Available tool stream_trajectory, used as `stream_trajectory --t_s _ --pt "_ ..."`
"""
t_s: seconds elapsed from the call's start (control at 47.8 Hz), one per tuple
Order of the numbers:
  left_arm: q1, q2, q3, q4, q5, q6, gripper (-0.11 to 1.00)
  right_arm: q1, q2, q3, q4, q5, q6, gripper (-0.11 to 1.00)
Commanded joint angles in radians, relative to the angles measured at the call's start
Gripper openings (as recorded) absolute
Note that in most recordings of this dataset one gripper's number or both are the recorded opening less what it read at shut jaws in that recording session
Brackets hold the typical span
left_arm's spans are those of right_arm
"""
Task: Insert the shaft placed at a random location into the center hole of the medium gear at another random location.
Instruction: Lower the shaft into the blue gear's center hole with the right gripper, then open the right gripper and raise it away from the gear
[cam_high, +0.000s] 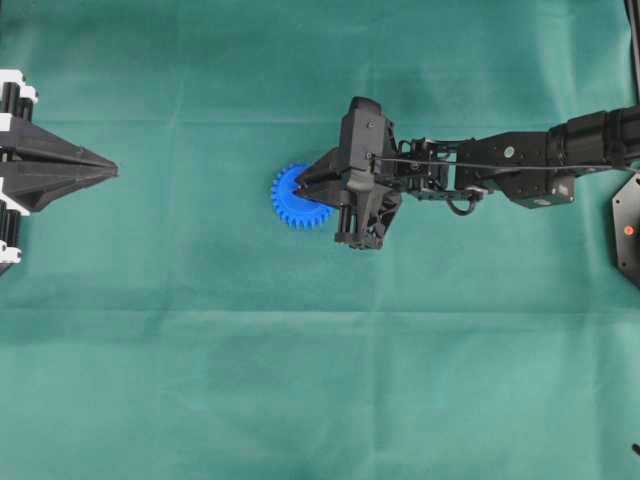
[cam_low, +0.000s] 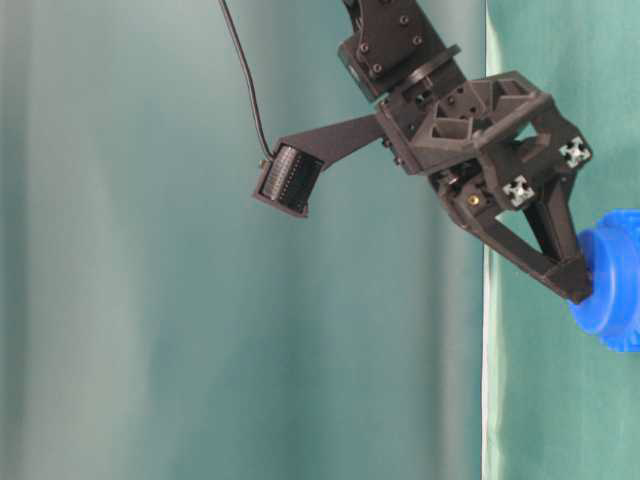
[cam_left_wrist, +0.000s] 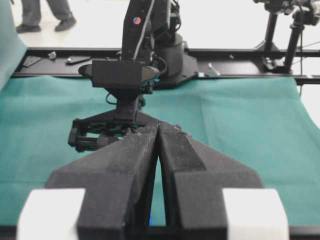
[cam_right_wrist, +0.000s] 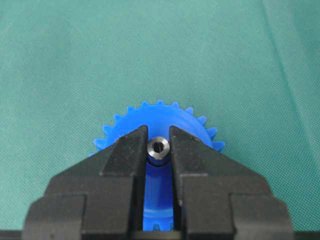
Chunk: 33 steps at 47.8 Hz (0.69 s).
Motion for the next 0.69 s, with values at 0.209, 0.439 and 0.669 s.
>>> stream_trajectory --t_s 0.209,0.439,0.669 --pt "0.0 0.006 -0.015 0.003 -0.005 0.002 0.0 0.002 -0.018 -0.018 0.005 -0.009 0.008 0.43" --pt "0.0 0.008 -0.015 0.002 -0.005 0.002 0.0 0.006 -0.063 -0.012 0.005 0.006 0.008 0.9" --pt "0.002 0.008 -0.014 0.002 -0.005 -0.002 0.0 0.008 -0.153 0.0 0.003 0.054 0.006 0.87"
